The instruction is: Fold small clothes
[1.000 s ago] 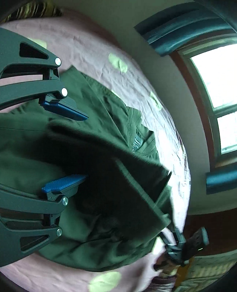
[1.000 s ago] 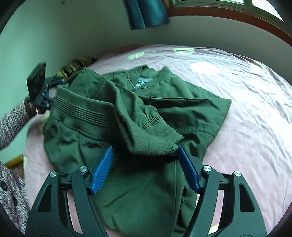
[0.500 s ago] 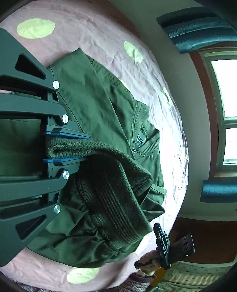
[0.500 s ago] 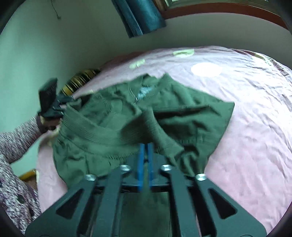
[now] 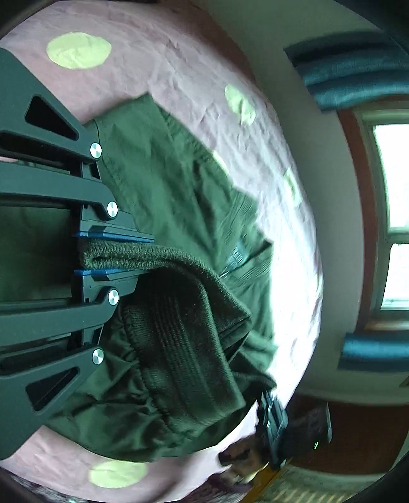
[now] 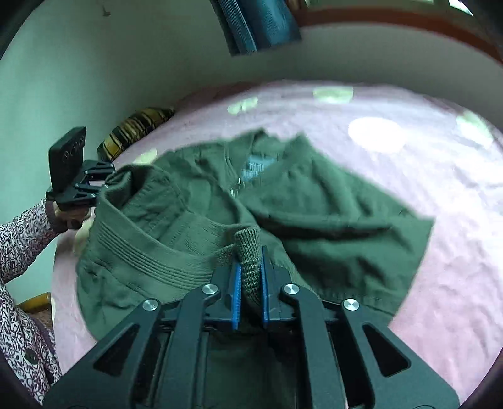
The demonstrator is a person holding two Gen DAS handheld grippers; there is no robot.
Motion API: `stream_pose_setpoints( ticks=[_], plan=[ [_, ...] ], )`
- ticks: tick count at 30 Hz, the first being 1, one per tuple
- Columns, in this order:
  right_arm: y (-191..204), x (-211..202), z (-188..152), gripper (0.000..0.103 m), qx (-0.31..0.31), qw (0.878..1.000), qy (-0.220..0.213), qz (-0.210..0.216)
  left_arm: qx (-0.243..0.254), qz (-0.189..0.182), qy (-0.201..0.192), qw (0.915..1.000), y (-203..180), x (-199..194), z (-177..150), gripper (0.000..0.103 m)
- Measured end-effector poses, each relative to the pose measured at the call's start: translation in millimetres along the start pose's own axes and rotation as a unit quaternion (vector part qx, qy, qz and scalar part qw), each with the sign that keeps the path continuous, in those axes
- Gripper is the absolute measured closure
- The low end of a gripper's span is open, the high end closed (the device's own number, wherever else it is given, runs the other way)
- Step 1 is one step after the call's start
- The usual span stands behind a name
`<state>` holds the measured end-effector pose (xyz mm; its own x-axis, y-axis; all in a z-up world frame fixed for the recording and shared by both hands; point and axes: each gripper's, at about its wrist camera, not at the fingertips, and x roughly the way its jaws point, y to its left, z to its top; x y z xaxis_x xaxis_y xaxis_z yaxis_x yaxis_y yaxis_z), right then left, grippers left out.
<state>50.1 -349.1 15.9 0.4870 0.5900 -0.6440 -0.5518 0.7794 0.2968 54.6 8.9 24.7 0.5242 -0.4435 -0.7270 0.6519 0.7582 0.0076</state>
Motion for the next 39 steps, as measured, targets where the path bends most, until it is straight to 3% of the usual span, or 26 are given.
stream_pose_setpoints(
  ticks=[5, 8, 11, 13, 16, 18, 21, 22, 26, 27, 29, 32, 34, 39],
  plan=[
    [-21.9, -43.1, 37.3, 0.094, 0.048, 0.995, -0.089, -0.019, -0.063, 0.055, -0.023, 0.9962, 37.1, -11.5, 38.9, 0.090],
    [-56.9, -38.3, 55.4, 0.094, 0.109, 0.987, -0.116, -0.001, -0.094, 0.057, -0.015, 0.9938, 66.3, 7.3, 64.5, 0.090],
    [-90.5, -0.7, 60.6, 0.094, 0.158, 0.983, -0.089, -0.022, -0.092, 0.076, 0.012, 0.9928, 81.3, 50.9, 80.0, 0.091],
    [-115.1, 33.8, 51.8, 0.094, 0.195, 0.979, -0.050, -0.039, -0.104, 0.076, 0.038, 0.9909, 90.7, 80.7, 78.3, 0.091],
    [-141.4, 71.6, 30.2, 0.094, 0.245, 0.968, -0.001, -0.056, -0.143, 0.047, 0.090, 0.9845, 109.4, 123.6, 68.6, 0.091],
    [-150.0, 83.8, 17.9, 0.095, 0.266, 0.962, 0.013, -0.055, -0.168, 0.025, 0.094, 0.9811, 120.5, 131.3, 65.5, 0.090],
    [-155.7, 80.7, 13.2, 0.094, 0.293, 0.956, 0.003, -0.032, -0.253, -0.054, 0.075, 0.9630, 155.1, 123.5, 61.8, 0.084],
    [-156.8, 75.6, 12.8, 0.093, 0.304, 0.952, -0.004, -0.023, -0.273, -0.065, 0.069, 0.9573, 164.3, 120.8, 60.4, 0.080],
    [-157.2, 50.7, 1.6, 0.081, 0.329, 0.944, -0.023, -0.021, -0.326, -0.048, 0.037, 0.9434, 186.3, 95.8, 49.2, 0.077],
    [-153.5, 39.8, -5.0, 0.073, 0.335, 0.942, -0.032, -0.018, -0.336, -0.054, 0.033, 0.9396, 191.0, 88.7, 43.7, 0.077],
    [-146.8, 20.8, -18.5, 0.065, 0.341, 0.939, -0.036, -0.016, -0.342, -0.053, 0.034, 0.9376, 190.6, 76.1, 35.6, 0.077],
    [-129.1, -10.6, -50.3, 0.060, 0.348, 0.936, -0.043, -0.024, -0.332, -0.062, 0.030, 0.9407, 175.9, 47.1, 13.7, 0.058],
    [-117.2, -28.6, -75.6, 0.048, 0.363, 0.930, -0.045, -0.035, -0.324, -0.049, 0.024, 0.9444, 159.3, 23.3, -4.5, 0.046],
    [-94.4, -49.1, -122.2, 0.042, 0.402, 0.913, -0.054, -0.036, -0.352, -0.063, 0.024, 0.9337, 129.7, -13.7, -49.7, 0.033]
  ],
)
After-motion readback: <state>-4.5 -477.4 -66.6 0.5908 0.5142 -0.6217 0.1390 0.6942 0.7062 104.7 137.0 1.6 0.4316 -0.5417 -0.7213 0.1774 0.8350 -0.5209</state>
